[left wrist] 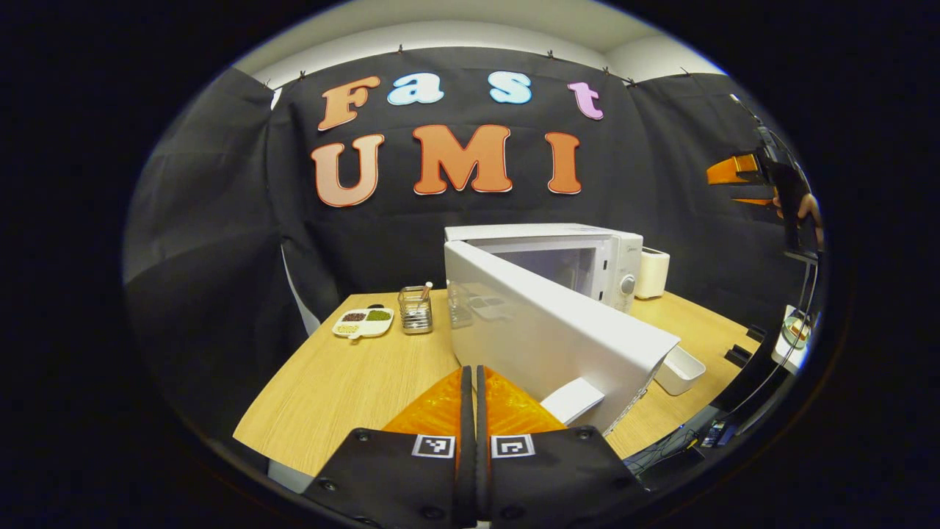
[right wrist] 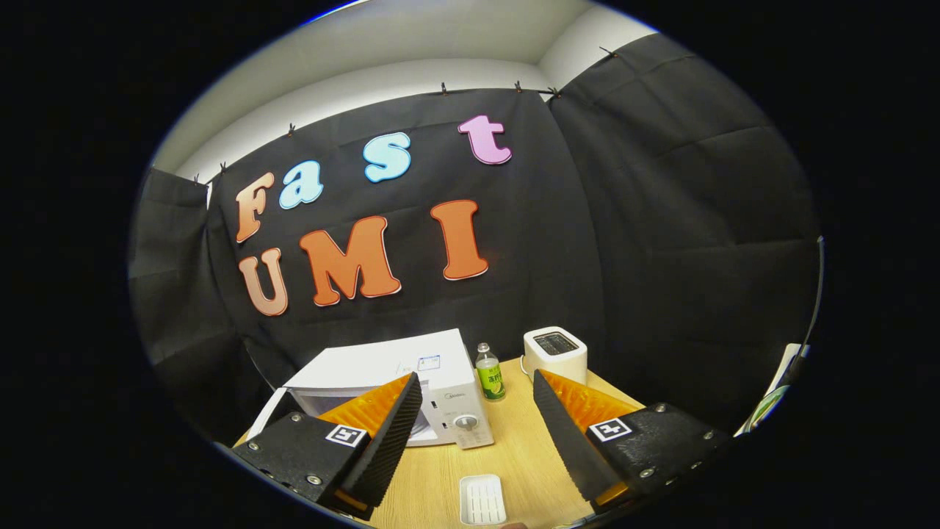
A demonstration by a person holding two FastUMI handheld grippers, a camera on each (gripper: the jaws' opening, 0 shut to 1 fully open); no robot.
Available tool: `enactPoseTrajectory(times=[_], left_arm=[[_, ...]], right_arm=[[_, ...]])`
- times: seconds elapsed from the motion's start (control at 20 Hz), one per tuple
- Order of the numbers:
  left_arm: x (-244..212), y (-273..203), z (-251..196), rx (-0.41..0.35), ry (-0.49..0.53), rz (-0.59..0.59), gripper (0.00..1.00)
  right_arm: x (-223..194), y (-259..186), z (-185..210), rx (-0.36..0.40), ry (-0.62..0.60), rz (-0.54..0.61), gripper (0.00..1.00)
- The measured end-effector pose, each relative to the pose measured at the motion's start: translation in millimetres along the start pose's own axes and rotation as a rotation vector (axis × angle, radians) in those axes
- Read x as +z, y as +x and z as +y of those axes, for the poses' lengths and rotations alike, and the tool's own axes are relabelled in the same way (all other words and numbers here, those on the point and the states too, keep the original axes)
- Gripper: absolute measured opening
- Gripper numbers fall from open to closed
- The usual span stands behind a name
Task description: Open the microwave oven with the left hand, put the food in, and close the microwave oven.
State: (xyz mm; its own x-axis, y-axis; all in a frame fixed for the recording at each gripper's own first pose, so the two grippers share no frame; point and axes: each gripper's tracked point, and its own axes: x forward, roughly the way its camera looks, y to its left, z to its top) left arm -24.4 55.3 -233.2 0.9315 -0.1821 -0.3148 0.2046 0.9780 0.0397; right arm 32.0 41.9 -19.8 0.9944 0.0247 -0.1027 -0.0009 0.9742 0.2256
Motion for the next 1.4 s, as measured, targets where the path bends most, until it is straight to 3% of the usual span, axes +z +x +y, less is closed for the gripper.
enactPoseTrajectory(times=[0.65,1.0,1.05,1.4], left_arm=[[33,41,-112,-0.246,-0.03,-0.022,0.04],[59,81,-130,-0.274,-0.043,-0.072,0.01],[59,87,-134,-0.28,-0.04,-0.072,0.04],[60,131,-156,-0.295,0.017,-0.053,0.04]], right_arm=[[4,-14,-38,-0.06,-0.012,0.013,0.94],[1,-17,-61,-0.12,-0.034,0.035,0.94],[1,-17,-63,-0.124,-0.04,0.037,0.94],[0,-3,-83,-0.165,-0.067,0.045,0.95]])
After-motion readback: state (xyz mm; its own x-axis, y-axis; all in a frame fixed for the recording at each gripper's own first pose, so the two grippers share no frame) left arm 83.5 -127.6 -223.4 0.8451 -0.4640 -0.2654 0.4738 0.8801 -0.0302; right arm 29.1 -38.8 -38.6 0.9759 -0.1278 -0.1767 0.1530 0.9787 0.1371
